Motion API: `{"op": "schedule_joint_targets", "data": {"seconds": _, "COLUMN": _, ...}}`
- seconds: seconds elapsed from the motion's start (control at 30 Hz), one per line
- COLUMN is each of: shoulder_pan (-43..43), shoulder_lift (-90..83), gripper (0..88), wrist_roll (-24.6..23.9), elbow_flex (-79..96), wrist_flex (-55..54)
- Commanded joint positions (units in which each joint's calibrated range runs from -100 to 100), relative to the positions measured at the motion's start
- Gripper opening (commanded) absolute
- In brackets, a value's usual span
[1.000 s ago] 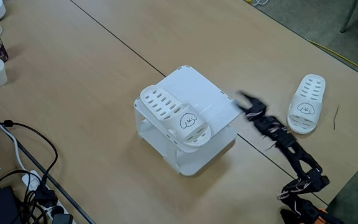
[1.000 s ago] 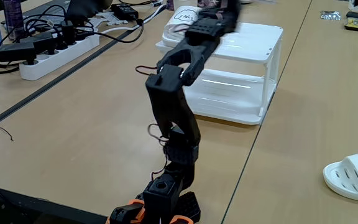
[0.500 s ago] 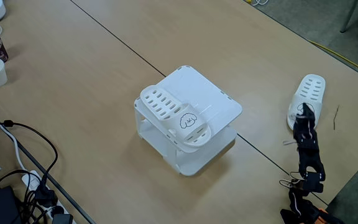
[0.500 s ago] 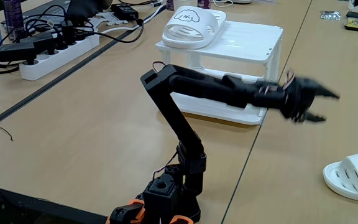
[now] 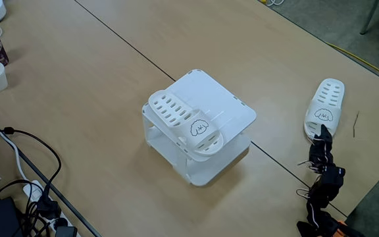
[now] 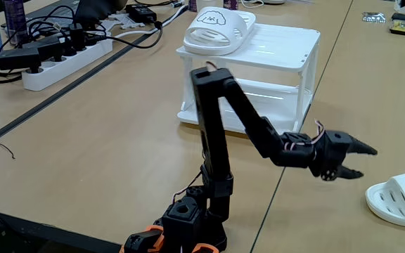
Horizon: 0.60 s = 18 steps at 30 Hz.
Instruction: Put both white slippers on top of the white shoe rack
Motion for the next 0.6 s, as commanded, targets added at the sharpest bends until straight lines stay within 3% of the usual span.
{"op": "schedule_joint_targets", "data": {"seconds": 0.0, "shoulder_pan": 0.5, "shoulder_lift": 5.5, "gripper": 22.8, "wrist_roll": 0.4, "elbow_flex": -6.9, "wrist_flex": -4.1}}
{"op": "schedule_joint_targets", "data": {"seconds": 0.57, "shoulder_pan": 0.6, "shoulder_lift": 27.2, "gripper": 22.8, "wrist_roll": 0.4, "elbow_flex": -30.1, "wrist_flex": -5.4}}
